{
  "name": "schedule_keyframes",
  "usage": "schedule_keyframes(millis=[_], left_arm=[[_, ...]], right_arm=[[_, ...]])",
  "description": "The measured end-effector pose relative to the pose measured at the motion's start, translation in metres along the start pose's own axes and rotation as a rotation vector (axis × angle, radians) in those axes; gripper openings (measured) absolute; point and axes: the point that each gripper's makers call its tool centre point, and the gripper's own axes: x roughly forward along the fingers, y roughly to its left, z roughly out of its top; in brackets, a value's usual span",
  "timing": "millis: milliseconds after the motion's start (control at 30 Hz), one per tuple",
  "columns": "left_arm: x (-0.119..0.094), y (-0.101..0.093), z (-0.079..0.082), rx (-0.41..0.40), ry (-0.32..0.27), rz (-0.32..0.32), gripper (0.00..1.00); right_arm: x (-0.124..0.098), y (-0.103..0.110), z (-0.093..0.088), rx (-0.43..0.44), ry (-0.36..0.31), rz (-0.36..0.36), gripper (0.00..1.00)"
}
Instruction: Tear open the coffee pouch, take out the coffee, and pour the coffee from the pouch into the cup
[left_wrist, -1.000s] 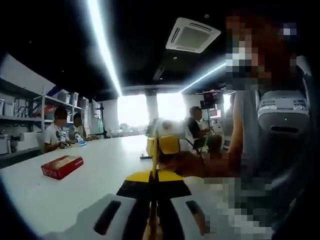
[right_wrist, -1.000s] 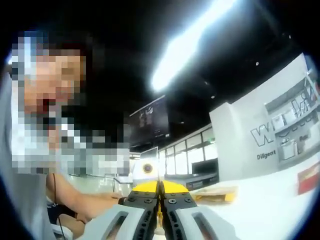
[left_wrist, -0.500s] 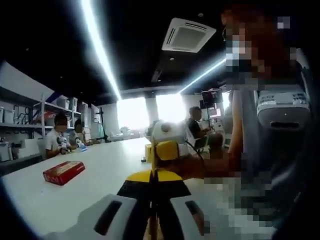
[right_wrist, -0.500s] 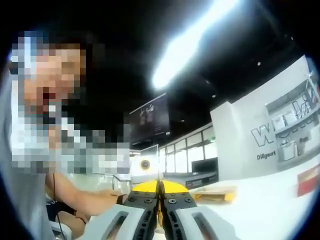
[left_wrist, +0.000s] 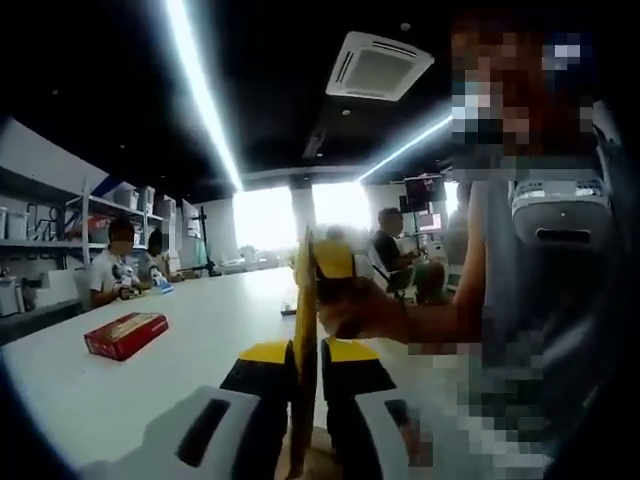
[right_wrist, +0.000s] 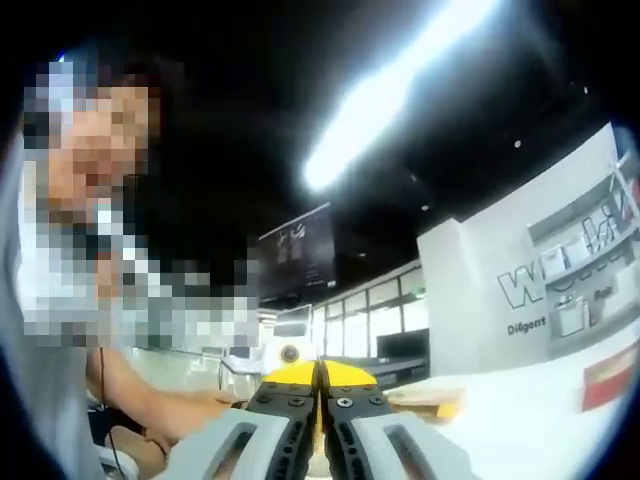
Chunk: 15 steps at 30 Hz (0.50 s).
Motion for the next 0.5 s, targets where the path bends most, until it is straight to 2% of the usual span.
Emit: schedule_keyframes(millis=[67,133,200,267,333,400,500], left_arm=[[0.000,0.002,0.001,-0.011,0.019,0.023,0.22],[-0.006,0.007,0.003,-0.046,0.033,0.091,0.28],[-0.020,0.019,0.011,0.026,-0.005,0.211,0.33],[-0.038,0.017,0.014,0.059,-0.035,0.279,0.32],[-0.059,0.024,0.009,0.036,-0.023,0.415,0.35],[-0.076,0.026,0.004,0.010,-0.035,0.504,0.34],[-0.098,0.028,0.001,0.017,-0.051,0.631,0.33]], right_arm=[[-0.002,-0.004,0.002,0.010,-0.007,-0.005,0.02],[-0.001,-0.006,0.002,0.012,-0.010,-0.011,0.02],[0.001,-0.007,0.000,0.014,-0.006,-0.018,0.02],[0.002,-0.007,-0.002,0.016,-0.011,-0.022,0.02],[0.004,-0.006,-0.005,0.023,-0.018,-0.023,0.02],[0.007,-0.006,-0.009,0.029,-0.022,-0.021,0.02],[0.010,-0.006,-0.012,0.031,-0.021,-0.019,0.02]])
